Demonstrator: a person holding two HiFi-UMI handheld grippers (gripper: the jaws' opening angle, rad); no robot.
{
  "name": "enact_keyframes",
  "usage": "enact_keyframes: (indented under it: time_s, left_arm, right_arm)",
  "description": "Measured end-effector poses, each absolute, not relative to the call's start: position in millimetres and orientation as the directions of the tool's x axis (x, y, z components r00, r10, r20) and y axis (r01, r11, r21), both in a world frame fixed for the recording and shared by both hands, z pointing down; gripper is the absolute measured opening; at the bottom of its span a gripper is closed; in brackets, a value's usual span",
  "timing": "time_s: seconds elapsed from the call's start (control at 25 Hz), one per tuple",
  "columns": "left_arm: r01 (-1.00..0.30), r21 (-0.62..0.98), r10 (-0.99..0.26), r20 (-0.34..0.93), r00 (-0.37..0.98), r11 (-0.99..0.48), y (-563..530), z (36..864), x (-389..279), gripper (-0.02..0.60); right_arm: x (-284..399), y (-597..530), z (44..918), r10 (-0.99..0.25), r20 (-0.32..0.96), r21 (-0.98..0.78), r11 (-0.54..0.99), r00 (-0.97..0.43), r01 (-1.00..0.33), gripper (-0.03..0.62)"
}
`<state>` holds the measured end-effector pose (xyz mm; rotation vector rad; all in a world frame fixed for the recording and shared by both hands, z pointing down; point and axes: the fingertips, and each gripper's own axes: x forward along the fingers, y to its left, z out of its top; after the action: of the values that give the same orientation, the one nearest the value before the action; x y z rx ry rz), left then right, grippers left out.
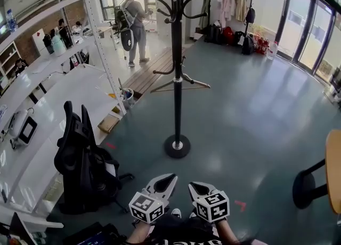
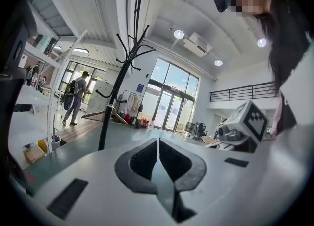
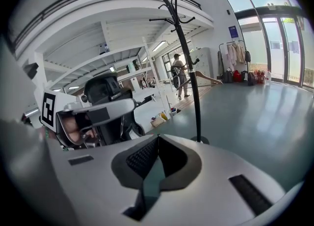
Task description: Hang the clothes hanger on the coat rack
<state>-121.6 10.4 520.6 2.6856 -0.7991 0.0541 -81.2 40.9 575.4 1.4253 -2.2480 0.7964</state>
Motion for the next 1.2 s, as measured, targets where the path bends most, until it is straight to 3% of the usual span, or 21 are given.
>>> enact_keyframes:
  time_s: [1.2]
  left_arm:
    - [-0.571,0.297,-0.567,0.110,0.816,-0.765,29.6,503.5,-93.1,0.000]
  right_arm:
    - [-42.4,56.5,563.7,-0.693,0.578,-0.220,0.376,-0.431,-0.900,0.011]
